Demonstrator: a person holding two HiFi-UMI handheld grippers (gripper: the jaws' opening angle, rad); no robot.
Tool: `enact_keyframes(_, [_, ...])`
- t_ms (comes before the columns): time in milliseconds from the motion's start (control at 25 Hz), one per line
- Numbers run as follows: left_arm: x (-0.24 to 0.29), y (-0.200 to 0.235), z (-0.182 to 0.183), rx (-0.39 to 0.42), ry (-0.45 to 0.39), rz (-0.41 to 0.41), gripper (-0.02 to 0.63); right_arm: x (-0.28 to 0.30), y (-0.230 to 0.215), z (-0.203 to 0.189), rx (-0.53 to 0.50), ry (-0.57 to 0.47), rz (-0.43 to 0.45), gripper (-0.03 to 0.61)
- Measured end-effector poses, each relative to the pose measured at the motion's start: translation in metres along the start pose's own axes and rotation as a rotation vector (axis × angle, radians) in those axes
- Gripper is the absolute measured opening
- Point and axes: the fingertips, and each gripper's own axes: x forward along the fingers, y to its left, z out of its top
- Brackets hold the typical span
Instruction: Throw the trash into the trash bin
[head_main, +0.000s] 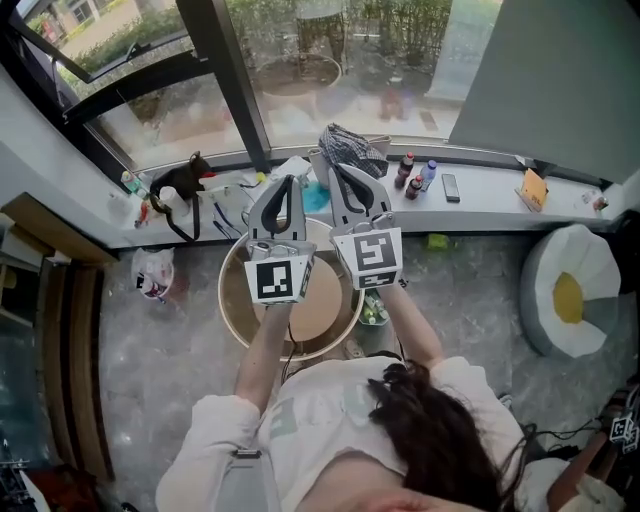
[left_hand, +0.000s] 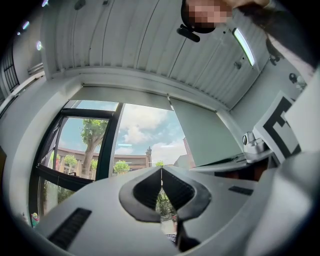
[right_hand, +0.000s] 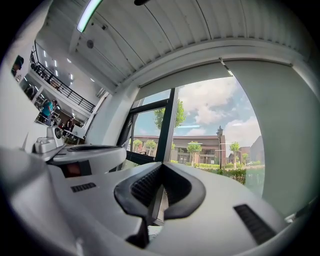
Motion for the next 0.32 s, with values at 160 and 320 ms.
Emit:
enact_keyframes(160, [0.0019, 0.0061, -0.0006, -0.004, -0.004, 0.005, 0.012, 0.0022, 0.0004, 0.001, -0.001, -0.003, -0.006, 0.015])
enact_keyframes(320, [-0.0001, 0.0094, -0.0036, -0.016, -0.013, 0.014, 0.012, 0.0018, 0.0003, 0.0012, -0.009, -0.005, -0.007, 0.014])
